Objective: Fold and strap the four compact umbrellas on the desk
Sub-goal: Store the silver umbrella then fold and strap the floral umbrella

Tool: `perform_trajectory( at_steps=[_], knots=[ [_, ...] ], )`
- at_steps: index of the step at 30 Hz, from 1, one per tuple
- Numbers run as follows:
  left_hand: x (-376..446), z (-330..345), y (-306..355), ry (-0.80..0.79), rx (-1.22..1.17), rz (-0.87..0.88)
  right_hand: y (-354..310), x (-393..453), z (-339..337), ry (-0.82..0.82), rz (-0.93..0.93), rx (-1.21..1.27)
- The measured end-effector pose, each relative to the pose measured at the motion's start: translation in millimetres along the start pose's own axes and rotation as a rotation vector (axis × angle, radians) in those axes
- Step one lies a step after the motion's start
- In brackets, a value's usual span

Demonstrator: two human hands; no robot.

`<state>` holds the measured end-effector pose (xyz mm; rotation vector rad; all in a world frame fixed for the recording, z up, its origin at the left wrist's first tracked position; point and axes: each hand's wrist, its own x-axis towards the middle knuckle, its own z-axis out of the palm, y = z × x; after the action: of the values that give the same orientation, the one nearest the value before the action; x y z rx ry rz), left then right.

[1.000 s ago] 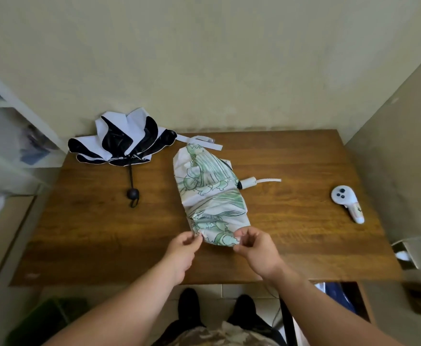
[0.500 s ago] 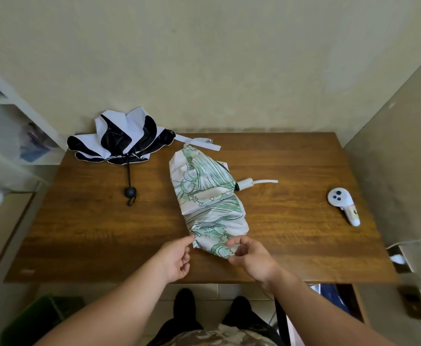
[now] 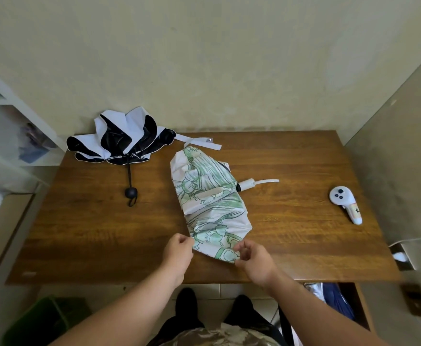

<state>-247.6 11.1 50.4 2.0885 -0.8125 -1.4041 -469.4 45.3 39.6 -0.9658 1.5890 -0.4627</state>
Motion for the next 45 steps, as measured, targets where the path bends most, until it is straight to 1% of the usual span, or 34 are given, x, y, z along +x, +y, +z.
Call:
perform_trajectory(
  at_steps=[2,4,6,7,9,12,14,18,23,25,27,29,32,35,37,38,40,42,43,45],
  knots=[
    [-1,2,-7,0.013,0.029,-0.021,3,-2,4,-0.044,0.060,0.067],
    [0,3,-11,0.018,0.054,-0.042,8,-3,8,-0.070,0.153,0.210],
    [0,3,-14,-0.034,0.017,-0.082,10,-5,12,-0.076,0.237,0.325],
    [1,3,-17,-0.056,-0.011,-0.095,10,-7,14,-0.078,0.267,0.349],
    [2,0,-23,-0.057,0.013,-0.078,11,-8,19,-0.051,0.277,0.360],
    [3,-3,-33,0.002,0.125,-0.044,26,-4,27,0.033,0.237,0.224],
    [3,-2,-39,0.002,0.175,-0.015,35,-2,31,0.025,0.234,0.143],
    [4,0,-45,-0.044,0.194,-0.004,43,1,31,0.018,0.230,0.082],
    [8,3,-50,-0.101,0.413,0.101,46,6,23,0.053,0.180,-0.052],
    [7,5,-50,-0.093,0.511,0.131,46,5,22,0.039,0.168,-0.129],
    [8,7,-53,-0.107,0.595,0.127,46,3,21,0.003,0.170,-0.193],
    [10,6,-54,-0.167,0.627,0.093,45,1,19,-0.021,0.175,-0.181],
    [12,4,-46,-0.235,0.490,-0.007,32,8,10,0.002,0.154,-0.065],
    [14,4,-25,-0.260,0.260,-0.232,14,28,-2,-0.017,0.136,0.103],
    [15,2,-12,-0.267,0.075,-0.369,0,42,-8,0.011,0.143,0.125],
    [15,3,-5,-0.275,-0.032,-0.410,-6,47,-10,0.027,0.150,0.130],
    [16,3,6,-0.260,-0.187,-0.432,-20,51,-13,0.086,0.126,0.092],
    [18,3,18,-0.233,-0.281,-0.425,-36,52,-17,0.177,0.058,0.045],
    [19,3,26,-0.222,-0.308,-0.426,-43,53,-18,0.205,0.017,0.037],
    [24,1,42,-0.208,-0.337,-0.414,-57,54,-22,0.208,-0.070,0.025]
  ],
)
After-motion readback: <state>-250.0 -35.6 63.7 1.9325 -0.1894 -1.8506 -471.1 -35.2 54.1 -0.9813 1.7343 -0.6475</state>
